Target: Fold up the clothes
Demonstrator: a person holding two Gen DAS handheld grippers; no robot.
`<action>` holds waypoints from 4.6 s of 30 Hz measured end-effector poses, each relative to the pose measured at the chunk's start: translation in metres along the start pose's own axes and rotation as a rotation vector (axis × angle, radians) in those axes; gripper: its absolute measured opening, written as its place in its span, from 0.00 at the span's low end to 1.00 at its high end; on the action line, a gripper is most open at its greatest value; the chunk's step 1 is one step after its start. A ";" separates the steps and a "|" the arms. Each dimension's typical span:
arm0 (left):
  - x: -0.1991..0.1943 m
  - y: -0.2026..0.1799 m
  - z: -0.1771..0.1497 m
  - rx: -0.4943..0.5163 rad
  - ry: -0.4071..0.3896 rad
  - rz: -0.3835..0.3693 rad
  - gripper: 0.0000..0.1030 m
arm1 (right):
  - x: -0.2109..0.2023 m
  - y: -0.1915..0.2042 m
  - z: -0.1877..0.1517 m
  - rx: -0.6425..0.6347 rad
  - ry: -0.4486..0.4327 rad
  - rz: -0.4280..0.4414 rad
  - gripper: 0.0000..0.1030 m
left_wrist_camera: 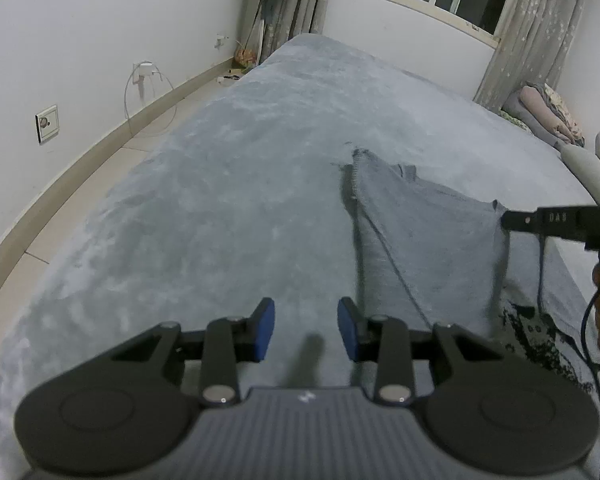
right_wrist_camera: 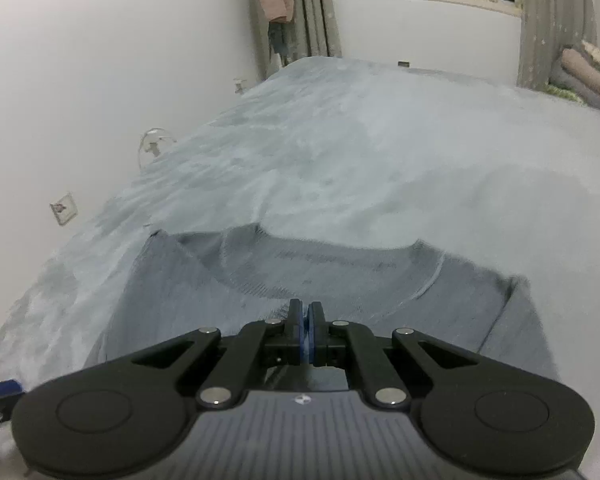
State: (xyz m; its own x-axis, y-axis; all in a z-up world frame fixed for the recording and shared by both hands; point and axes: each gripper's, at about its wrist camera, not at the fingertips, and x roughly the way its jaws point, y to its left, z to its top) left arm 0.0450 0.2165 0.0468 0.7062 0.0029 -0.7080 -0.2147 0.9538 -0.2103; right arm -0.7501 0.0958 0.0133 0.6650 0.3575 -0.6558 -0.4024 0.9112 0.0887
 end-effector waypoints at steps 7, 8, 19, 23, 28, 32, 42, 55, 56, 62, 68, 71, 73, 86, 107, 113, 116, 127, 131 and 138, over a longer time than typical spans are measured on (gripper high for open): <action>0.000 -0.008 -0.002 0.022 0.008 -0.007 0.32 | 0.019 0.002 0.012 -0.087 0.029 -0.086 0.04; 0.000 -0.007 -0.002 0.021 0.008 -0.006 0.32 | 0.021 0.000 0.013 -0.083 0.031 -0.089 0.04; 0.001 -0.015 -0.002 0.041 0.005 -0.018 0.36 | 0.047 0.000 0.014 -0.139 0.047 -0.180 0.03; 0.001 -0.015 -0.003 0.044 0.007 -0.016 0.36 | 0.053 -0.004 0.009 -0.119 0.059 -0.158 0.01; 0.000 -0.017 -0.002 0.048 0.006 -0.025 0.36 | 0.026 -0.009 -0.006 -0.021 0.039 -0.029 0.08; -0.003 -0.020 -0.004 0.052 0.003 -0.038 0.38 | -0.020 -0.017 -0.034 0.121 0.056 0.166 0.38; -0.004 -0.029 -0.015 0.086 0.019 -0.047 0.39 | -0.028 -0.043 -0.088 0.369 0.075 0.240 0.37; 0.001 -0.018 -0.005 0.042 0.011 -0.043 0.40 | 0.040 -0.038 -0.019 0.158 0.036 0.069 0.07; 0.002 -0.018 -0.005 0.044 0.014 -0.039 0.40 | 0.040 -0.033 -0.018 0.111 0.027 0.064 0.06; 0.003 -0.021 -0.005 0.056 0.014 -0.035 0.40 | 0.036 -0.031 0.001 0.050 -0.007 0.021 0.05; 0.005 -0.022 -0.006 0.069 0.016 -0.033 0.40 | 0.035 -0.024 0.020 0.007 -0.026 -0.008 0.05; 0.005 -0.022 -0.006 0.068 0.015 -0.034 0.41 | 0.041 -0.022 0.023 0.011 -0.009 -0.026 0.05; 0.006 -0.022 -0.006 0.069 0.015 -0.032 0.41 | 0.051 -0.022 0.020 0.012 0.025 -0.053 0.05; -0.008 -0.038 -0.012 0.105 0.001 -0.100 0.42 | -0.062 -0.031 -0.055 0.207 0.056 0.305 0.41; -0.007 -0.034 -0.012 0.080 0.013 -0.112 0.45 | -0.044 -0.017 -0.107 0.416 0.117 0.554 0.13; -0.007 -0.031 -0.011 0.071 0.020 -0.111 0.45 | -0.043 -0.014 -0.111 0.431 0.151 0.621 0.31; -0.007 -0.033 -0.012 0.078 0.024 -0.125 0.45 | -0.049 -0.016 -0.121 0.428 0.155 0.668 0.31; 0.001 -0.041 -0.019 0.125 0.050 -0.105 0.45 | -0.077 -0.016 -0.146 0.373 0.166 0.847 0.33; 0.001 -0.041 -0.019 0.126 0.053 -0.107 0.45 | -0.084 -0.010 -0.156 0.350 0.198 0.895 0.33; -0.003 -0.038 -0.018 0.108 0.046 -0.121 0.45 | -0.111 -0.012 -0.164 0.348 0.126 0.973 0.35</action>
State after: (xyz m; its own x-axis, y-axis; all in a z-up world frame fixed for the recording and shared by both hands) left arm 0.0391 0.1749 0.0450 0.6906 -0.1248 -0.7124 -0.0548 0.9731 -0.2236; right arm -0.9223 0.0118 -0.0377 0.0714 0.9638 -0.2571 -0.5128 0.2565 0.8193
